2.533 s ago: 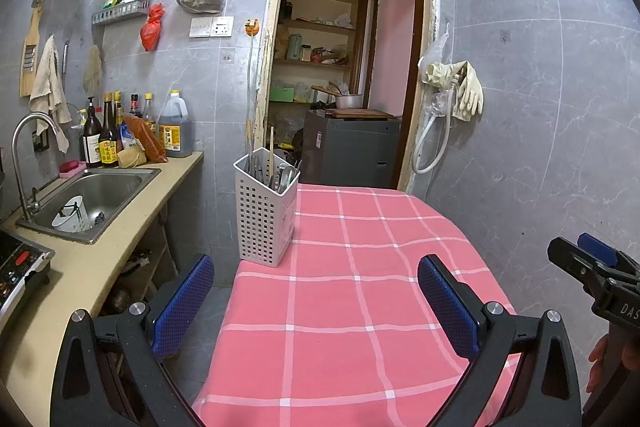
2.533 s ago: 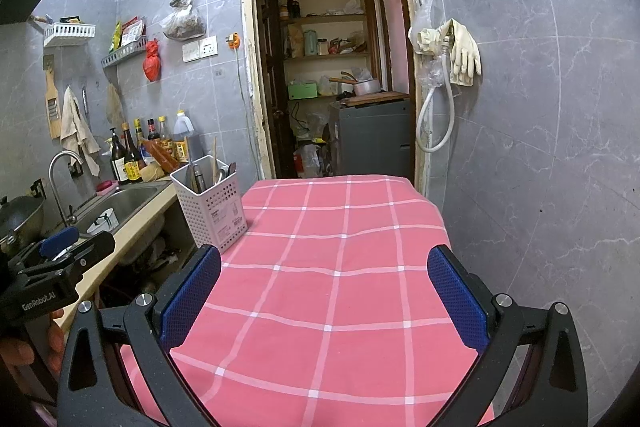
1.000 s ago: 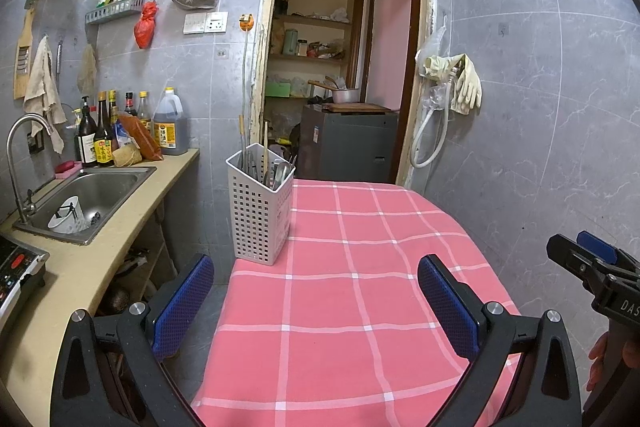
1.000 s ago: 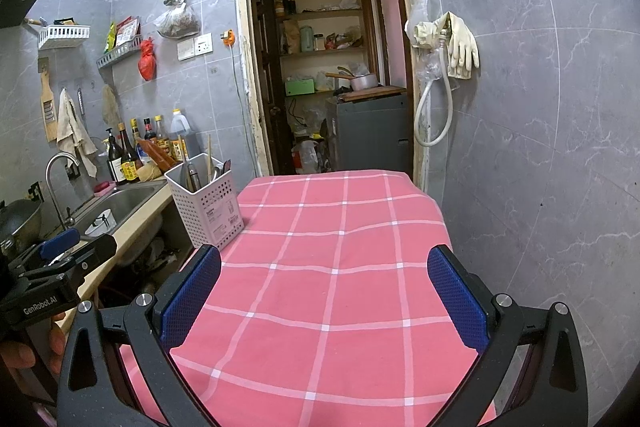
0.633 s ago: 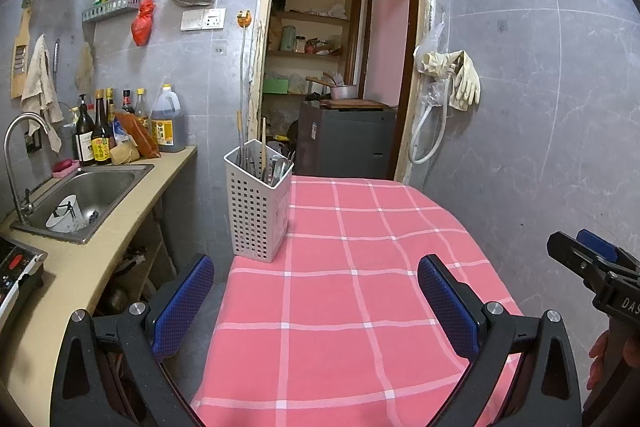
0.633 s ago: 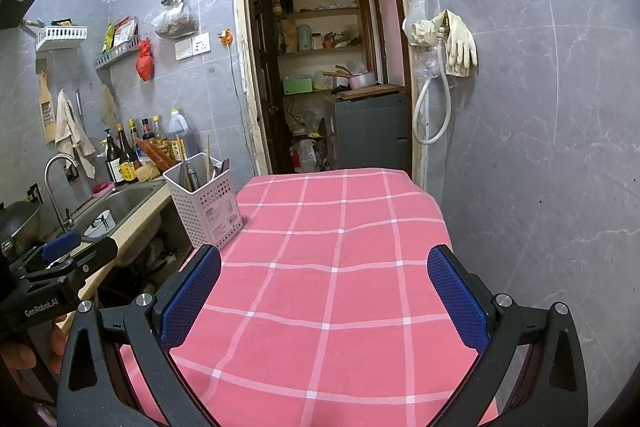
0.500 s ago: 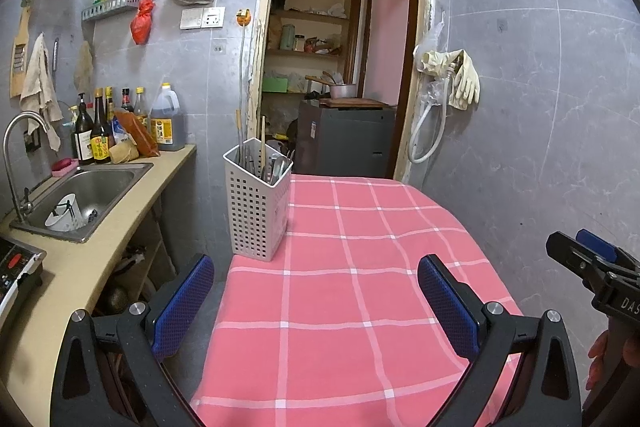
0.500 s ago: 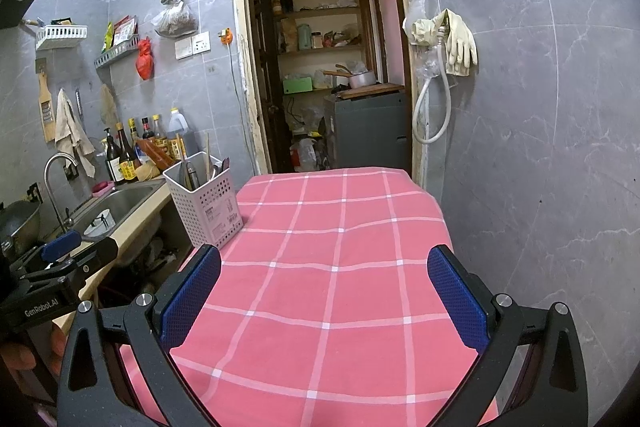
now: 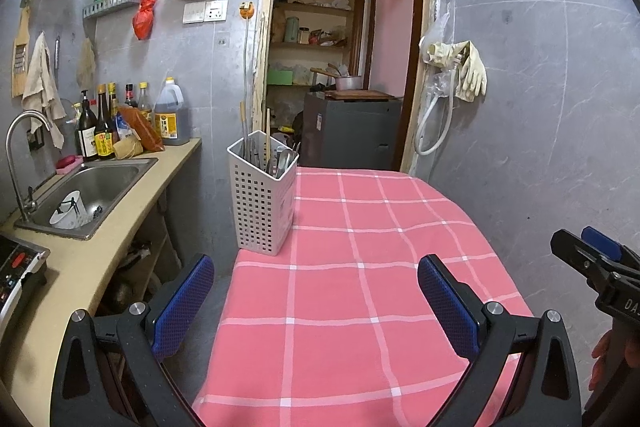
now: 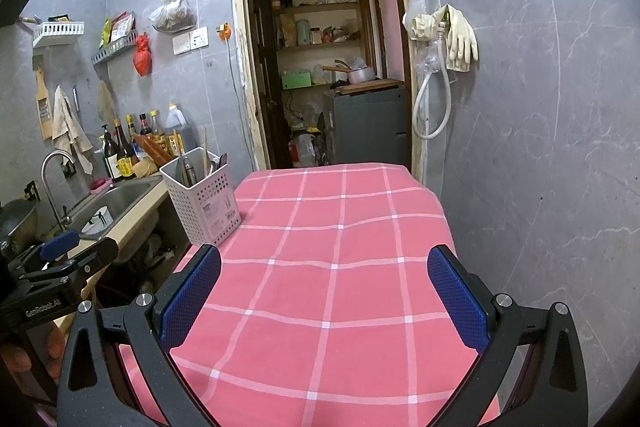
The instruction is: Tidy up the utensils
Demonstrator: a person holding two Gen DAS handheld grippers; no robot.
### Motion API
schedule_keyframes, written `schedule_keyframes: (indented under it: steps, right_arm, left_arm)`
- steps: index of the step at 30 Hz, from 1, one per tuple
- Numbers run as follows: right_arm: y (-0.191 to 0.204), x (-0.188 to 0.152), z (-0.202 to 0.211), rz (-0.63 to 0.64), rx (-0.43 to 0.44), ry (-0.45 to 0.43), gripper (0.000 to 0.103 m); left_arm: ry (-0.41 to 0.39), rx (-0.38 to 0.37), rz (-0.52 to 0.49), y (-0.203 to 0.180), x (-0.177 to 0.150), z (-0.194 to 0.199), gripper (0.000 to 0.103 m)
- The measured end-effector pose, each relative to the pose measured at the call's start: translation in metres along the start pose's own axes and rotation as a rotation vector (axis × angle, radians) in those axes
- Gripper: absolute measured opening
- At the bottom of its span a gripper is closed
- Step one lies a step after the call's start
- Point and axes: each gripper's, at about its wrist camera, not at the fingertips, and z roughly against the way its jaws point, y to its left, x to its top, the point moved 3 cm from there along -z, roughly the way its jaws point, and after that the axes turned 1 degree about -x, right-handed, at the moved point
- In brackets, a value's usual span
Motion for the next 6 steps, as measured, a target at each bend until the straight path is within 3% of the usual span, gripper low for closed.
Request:
schedule_keyframes:
  steps: [6]
  right_arm:
    - [0.0004, -0.0037, -0.0067, -0.010, -0.008, 0.025, 0.102]
  left_arm:
    - [0.024, 0.009, 0.006, 0.0076, -0.0003, -0.0071, 0.103]
